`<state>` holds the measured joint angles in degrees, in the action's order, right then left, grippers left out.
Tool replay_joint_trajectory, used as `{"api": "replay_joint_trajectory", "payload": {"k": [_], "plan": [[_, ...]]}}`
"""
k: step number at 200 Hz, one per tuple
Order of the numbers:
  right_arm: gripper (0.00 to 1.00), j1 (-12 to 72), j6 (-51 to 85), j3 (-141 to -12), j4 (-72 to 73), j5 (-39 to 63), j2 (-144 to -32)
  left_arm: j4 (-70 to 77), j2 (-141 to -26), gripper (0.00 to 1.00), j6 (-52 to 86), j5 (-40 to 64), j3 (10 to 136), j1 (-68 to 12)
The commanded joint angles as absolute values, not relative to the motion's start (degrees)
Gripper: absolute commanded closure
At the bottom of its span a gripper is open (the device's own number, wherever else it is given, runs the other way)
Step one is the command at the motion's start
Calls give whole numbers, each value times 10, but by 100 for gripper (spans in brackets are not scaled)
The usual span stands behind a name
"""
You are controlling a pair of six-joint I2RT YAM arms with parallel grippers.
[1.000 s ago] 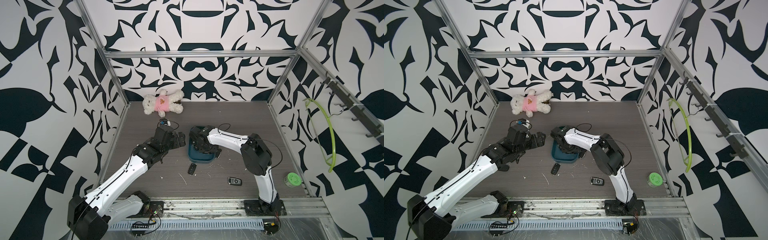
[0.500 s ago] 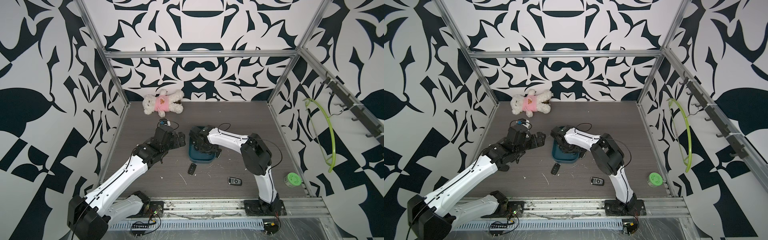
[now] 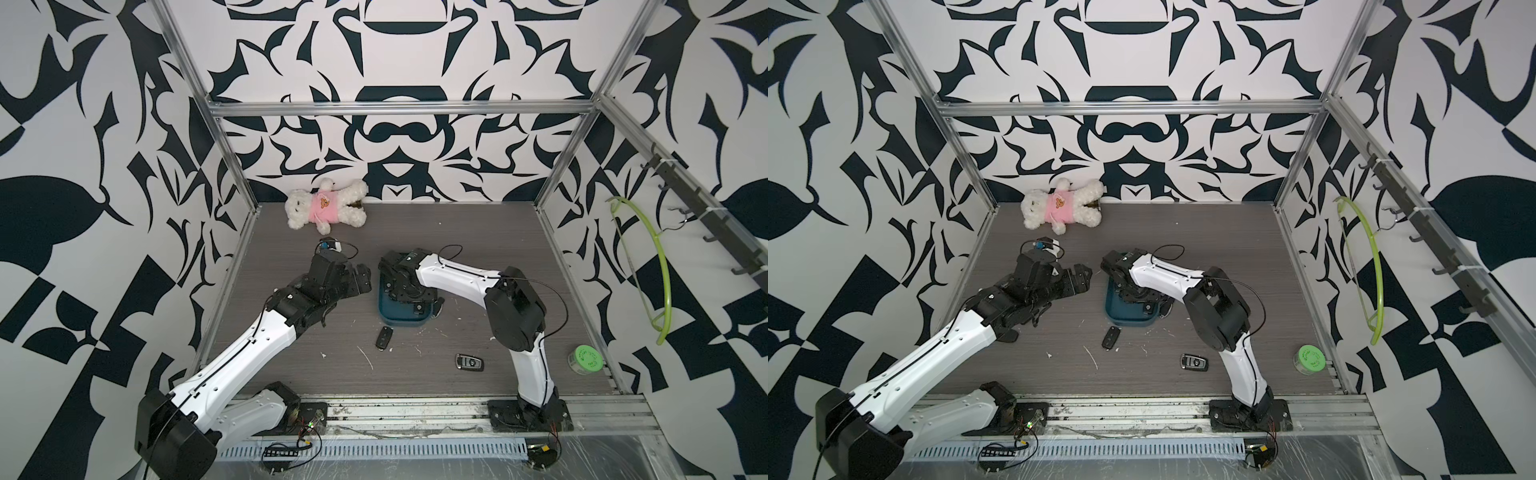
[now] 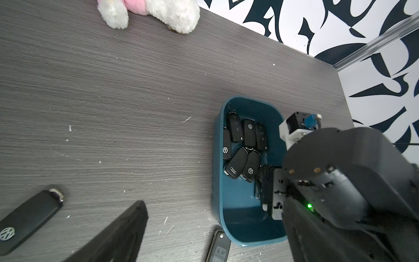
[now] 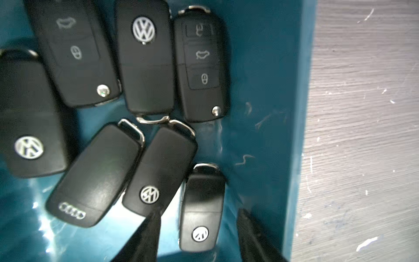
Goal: Place the car key into the storage box
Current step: Place the car key in the storage box, then pick up the car key from the center of the board.
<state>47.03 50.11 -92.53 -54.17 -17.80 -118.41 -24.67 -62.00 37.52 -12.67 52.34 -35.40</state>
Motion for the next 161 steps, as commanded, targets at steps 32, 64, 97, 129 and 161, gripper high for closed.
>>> {"api": "replay_joint_trajectory", "payload": {"k": [32,64,97,129,161], "plan": [[26,470,478,-904,-492,-180,-1096,-246,-638,1,371,-122,526,-351],[1,471,457,-871,-445,-174,-1052,-263,-650,1,378,-132,534,-349],[0,470,439,-831,-386,-153,-1013,-295,-651,1,408,-133,529,-324],[0,470,425,-812,-343,-126,-995,-334,-642,1,438,-116,506,-264],[0,470,415,-804,-324,-118,-985,-362,-634,1,436,-109,486,-192]]}}
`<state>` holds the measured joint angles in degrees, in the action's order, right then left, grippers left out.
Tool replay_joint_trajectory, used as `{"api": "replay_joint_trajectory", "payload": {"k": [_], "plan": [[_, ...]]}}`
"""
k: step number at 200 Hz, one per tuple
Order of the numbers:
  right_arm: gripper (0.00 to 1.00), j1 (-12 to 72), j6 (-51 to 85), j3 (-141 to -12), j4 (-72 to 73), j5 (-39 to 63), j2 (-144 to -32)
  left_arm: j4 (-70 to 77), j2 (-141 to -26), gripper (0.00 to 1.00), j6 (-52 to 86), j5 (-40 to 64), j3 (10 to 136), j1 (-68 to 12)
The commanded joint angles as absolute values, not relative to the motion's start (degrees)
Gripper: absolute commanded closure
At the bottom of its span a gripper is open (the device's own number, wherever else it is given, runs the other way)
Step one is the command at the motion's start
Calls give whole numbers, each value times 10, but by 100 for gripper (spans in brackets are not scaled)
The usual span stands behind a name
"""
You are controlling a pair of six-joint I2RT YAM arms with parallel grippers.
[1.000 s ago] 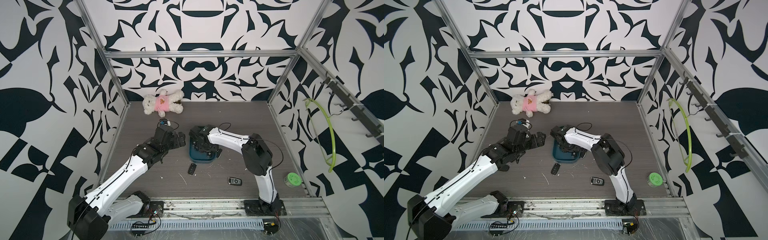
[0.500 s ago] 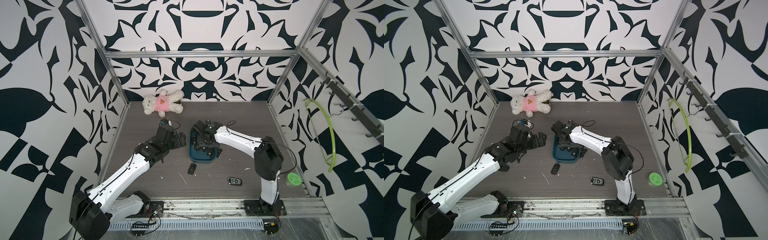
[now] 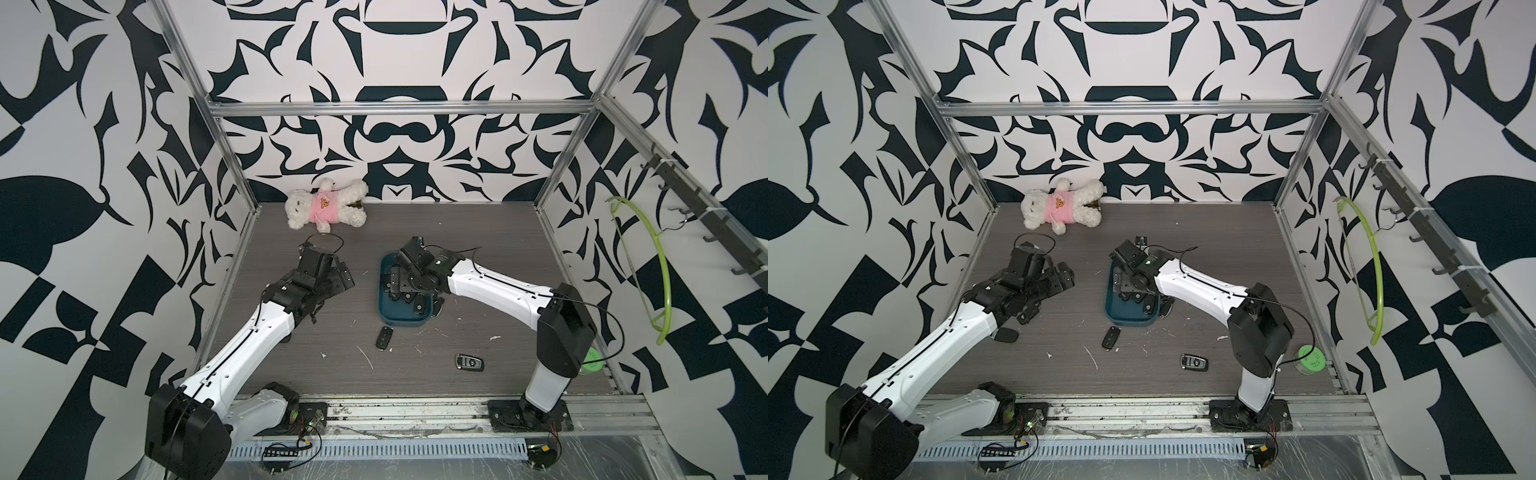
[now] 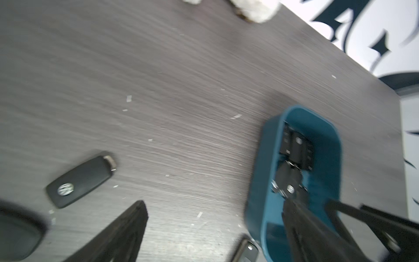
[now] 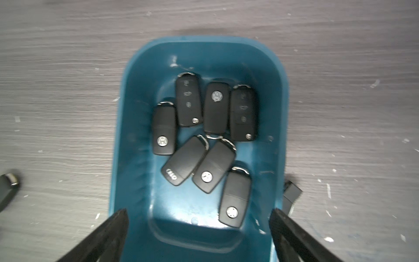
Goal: Place the car key into the storage box
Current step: Pick up the car key from the center of the board.
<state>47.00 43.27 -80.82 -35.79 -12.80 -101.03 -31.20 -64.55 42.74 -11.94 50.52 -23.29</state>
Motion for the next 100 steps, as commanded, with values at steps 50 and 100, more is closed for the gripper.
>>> {"api": "replay_joint_trajectory", "payload": {"k": [50,100], "plan": [[0,470,412,-797,-310,-112,-972,-342,-680,1,404,-36,465,-48],[0,470,403,-777,-296,-80,-949,-301,-779,1,387,29,458,43]]}}
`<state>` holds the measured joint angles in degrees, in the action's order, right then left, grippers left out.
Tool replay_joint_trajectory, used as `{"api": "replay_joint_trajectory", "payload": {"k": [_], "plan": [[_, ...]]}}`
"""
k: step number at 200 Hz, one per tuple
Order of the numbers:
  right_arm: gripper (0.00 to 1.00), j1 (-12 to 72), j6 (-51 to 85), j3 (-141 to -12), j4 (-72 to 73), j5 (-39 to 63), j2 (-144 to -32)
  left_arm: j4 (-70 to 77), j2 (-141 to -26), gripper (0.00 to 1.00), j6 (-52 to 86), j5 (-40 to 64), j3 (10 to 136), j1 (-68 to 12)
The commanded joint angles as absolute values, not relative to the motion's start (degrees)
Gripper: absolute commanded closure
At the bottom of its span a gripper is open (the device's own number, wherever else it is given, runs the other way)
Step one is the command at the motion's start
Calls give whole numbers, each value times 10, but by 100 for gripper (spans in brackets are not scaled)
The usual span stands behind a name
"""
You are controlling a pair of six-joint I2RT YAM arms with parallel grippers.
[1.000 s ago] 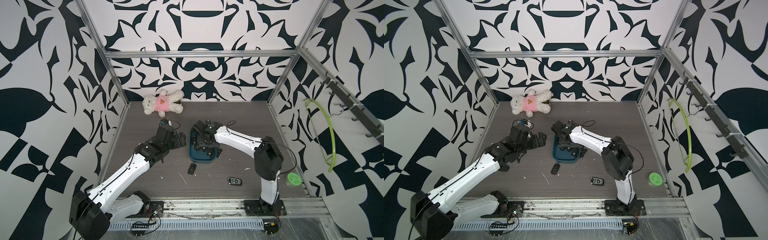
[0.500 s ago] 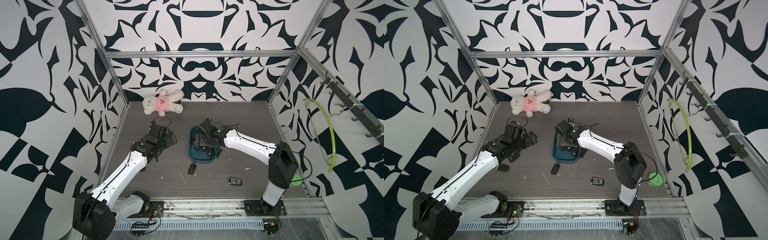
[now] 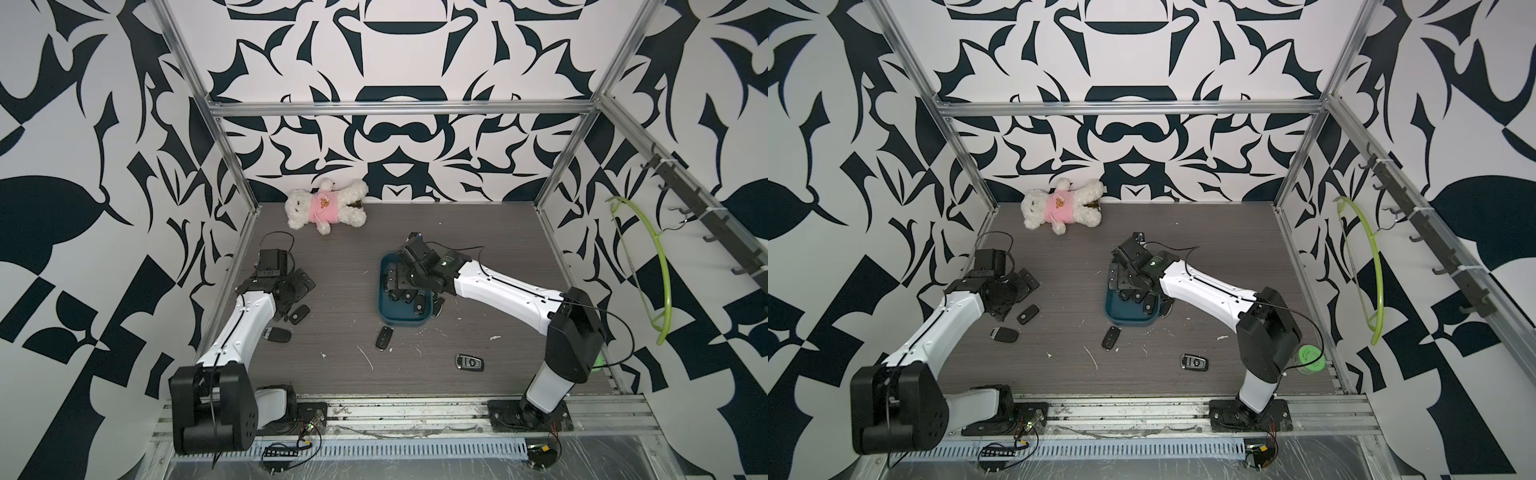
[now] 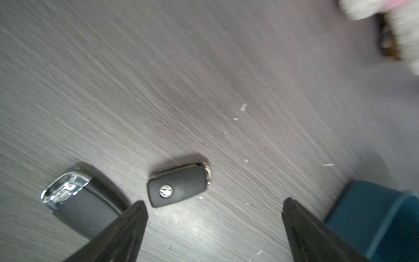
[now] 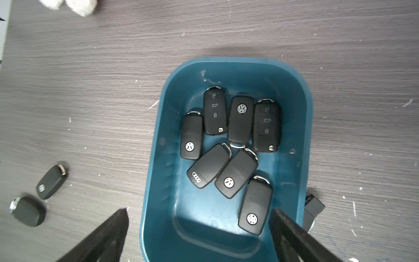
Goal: Place the car key into the storage box
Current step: Pick up the car key from the center of the board.
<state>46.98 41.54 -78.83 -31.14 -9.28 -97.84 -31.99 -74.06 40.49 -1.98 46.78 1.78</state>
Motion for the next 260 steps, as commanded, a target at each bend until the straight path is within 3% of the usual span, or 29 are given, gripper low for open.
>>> {"api": "replay_joint_trajectory", "payload": {"k": [1,85,156,193,260], "plan": [[0,470,403,-776,-296,-80,-948,-300,-780,1,386,30,457,44],[0,470,407,-746,-290,-77,-921,-249,-893,1,395,122,460,86],[0,470,409,-739,-280,-69,-929,-241,-837,4,426,152,383,78],[0,470,408,-740,-277,-61,-936,-269,-807,4,422,96,388,39],[0,470,413,-725,-274,-59,-928,-339,-876,14,431,-13,453,-13]]}}
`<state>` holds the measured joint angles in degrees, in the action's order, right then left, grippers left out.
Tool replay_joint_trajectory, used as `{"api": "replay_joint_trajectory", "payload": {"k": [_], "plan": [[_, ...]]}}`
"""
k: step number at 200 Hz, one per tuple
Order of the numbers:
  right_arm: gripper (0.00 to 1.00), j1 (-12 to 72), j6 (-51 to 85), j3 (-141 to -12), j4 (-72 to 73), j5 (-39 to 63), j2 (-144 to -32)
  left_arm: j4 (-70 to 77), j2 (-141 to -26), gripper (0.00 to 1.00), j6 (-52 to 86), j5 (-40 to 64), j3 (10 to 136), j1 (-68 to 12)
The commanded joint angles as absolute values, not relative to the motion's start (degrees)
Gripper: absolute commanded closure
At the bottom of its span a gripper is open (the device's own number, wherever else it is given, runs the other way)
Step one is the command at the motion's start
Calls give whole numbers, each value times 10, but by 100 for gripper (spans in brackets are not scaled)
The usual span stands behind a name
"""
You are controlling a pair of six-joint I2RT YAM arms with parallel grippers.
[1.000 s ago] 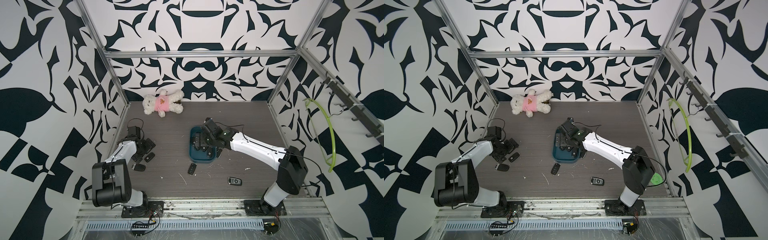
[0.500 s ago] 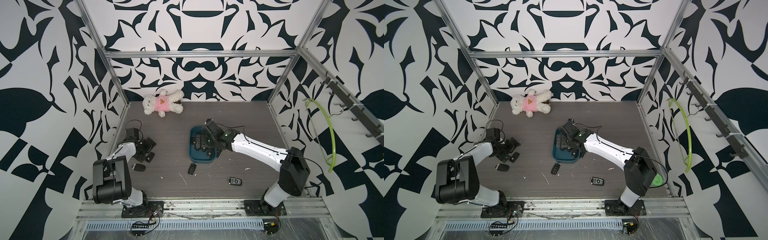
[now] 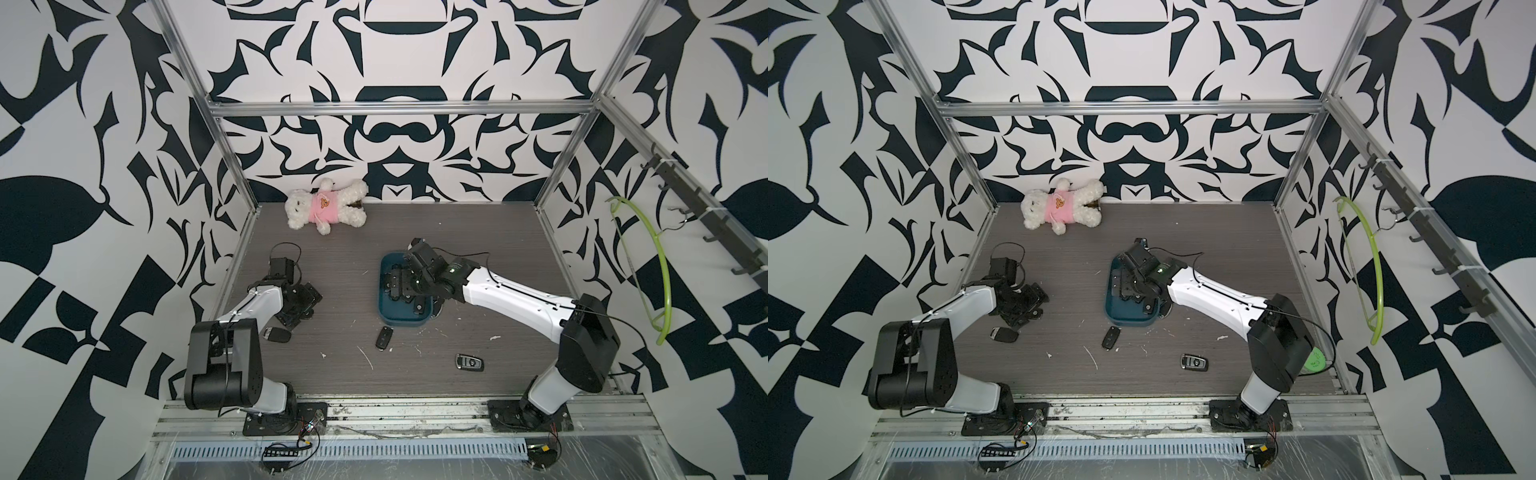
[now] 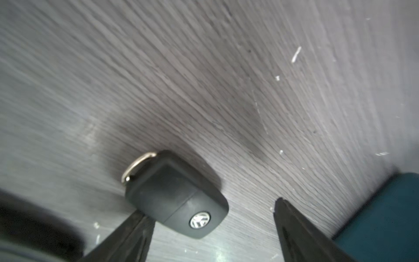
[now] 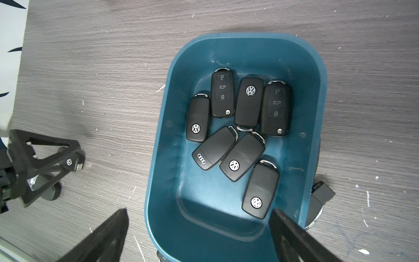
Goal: Place the car key into the storage box
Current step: Pick up the car key from the center of the board, then place the car key in the storage box.
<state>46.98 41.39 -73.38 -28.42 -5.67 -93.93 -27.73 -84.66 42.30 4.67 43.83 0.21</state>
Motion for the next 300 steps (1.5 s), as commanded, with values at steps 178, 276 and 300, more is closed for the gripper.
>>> {"api": "replay_joint_trajectory", "payload": {"k": [178,276,300], "plan": [[0,452,409,-672,-258,-69,-889,-424,-891,73,469,-73,521,-79],[0,429,406,-588,-268,-95,-777,-513,-813,72,675,-104,619,-307],[0,427,402,-562,-272,-99,-739,-521,-847,72,713,-120,666,-373]]}}
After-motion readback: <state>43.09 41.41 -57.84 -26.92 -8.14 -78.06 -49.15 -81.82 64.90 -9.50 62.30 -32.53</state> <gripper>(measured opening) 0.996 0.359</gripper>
